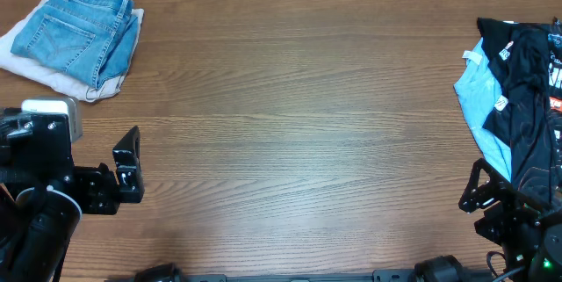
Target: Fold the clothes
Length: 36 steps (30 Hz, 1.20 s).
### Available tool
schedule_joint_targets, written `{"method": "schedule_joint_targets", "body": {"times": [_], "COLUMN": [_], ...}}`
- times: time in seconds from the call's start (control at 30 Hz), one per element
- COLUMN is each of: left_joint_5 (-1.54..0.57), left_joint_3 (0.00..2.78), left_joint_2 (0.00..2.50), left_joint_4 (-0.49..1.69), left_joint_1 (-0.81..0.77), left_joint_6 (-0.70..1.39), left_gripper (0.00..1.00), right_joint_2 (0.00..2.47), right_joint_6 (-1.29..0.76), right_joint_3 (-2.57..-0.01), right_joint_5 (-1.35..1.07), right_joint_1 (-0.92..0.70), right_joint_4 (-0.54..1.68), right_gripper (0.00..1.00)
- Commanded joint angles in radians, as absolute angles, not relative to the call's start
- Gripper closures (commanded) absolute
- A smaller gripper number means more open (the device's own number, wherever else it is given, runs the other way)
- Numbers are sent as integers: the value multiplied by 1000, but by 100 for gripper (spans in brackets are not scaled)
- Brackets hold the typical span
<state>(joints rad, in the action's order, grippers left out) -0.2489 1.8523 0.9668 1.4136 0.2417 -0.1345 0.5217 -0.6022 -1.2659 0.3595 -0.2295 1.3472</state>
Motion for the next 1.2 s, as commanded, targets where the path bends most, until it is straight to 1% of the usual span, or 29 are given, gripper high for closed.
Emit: {"method": "schedule_joint_targets", "body": {"times": [0.0,0.43,0.63,0.8,1.0,1.17], "left_joint_5": [-236,-236,-236,-236,-236,-236], "left_joint_3": [1853,1853,1853,1853,1853,1853], "left_joint_2": [967,967,967,967,967,967], "left_joint_4": [1411,1411,1411,1411,1411,1411], "left_joint_1": [235,235,235,235,235,235], "left_joint_6": [-134,-134,-134,-134,-134,-134], "left_gripper": [0,0,0,0,0,0], "right_joint_2": [521,522,515,456,336,257], "right_joint_6": [-607,-607,-601,-595,-592,-491], "right_joint_3": [-1263,-1261,-1171,-970,-680,-456], "right_joint_5": [377,344,339,318,268,159], "right_joint_1": [-229,-229,-198,-113,-85,-59], "right_joint_4": [1341,1357,1302,1120,823,533], "right_gripper": [0,0,0,0,0,0]}}
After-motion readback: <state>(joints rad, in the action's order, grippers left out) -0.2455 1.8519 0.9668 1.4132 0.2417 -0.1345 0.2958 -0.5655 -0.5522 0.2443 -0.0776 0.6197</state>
